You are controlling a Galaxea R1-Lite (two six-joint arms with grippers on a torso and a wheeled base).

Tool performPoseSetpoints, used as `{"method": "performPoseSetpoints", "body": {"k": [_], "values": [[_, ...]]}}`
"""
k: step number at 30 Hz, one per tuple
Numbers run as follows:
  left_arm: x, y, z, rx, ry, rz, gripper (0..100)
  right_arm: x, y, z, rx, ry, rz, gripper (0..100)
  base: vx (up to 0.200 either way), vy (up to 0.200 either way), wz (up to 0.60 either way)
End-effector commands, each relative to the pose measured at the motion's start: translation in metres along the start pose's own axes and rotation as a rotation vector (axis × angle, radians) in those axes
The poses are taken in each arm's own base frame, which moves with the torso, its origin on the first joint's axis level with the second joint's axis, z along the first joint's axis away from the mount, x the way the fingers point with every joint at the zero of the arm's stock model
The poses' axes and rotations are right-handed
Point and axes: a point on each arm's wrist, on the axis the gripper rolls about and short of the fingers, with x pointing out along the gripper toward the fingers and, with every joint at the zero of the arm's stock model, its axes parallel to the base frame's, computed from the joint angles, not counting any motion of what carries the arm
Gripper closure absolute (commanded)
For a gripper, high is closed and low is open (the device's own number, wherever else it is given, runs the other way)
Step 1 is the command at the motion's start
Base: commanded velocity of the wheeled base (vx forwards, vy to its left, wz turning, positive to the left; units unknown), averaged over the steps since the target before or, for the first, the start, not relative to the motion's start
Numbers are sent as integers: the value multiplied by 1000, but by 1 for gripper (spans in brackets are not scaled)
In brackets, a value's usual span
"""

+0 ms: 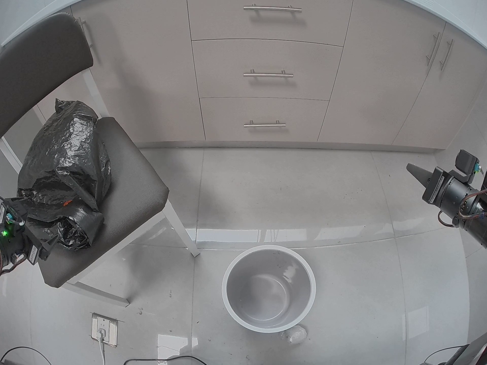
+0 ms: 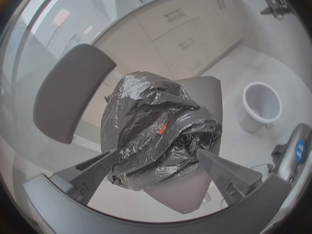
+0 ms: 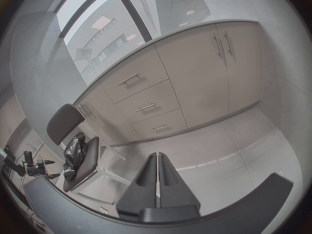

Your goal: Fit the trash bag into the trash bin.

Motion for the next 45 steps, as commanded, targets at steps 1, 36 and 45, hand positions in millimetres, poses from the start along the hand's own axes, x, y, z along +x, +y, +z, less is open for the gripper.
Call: {"method": "performPoseSetpoints", "body": {"k": [1, 36, 45], "values": [[19, -2, -6, 36, 39, -61, 0, -1, 0, 1, 0, -6, 1, 100, 0, 0, 0], [89, -8, 13, 102, -12, -63, 0, 0, 0, 1, 3, -3, 0, 100, 0, 0, 0], [110, -15, 20, 108, -74, -58, 100, 0, 0, 1, 3, -3, 0, 100, 0, 0, 0]]}}
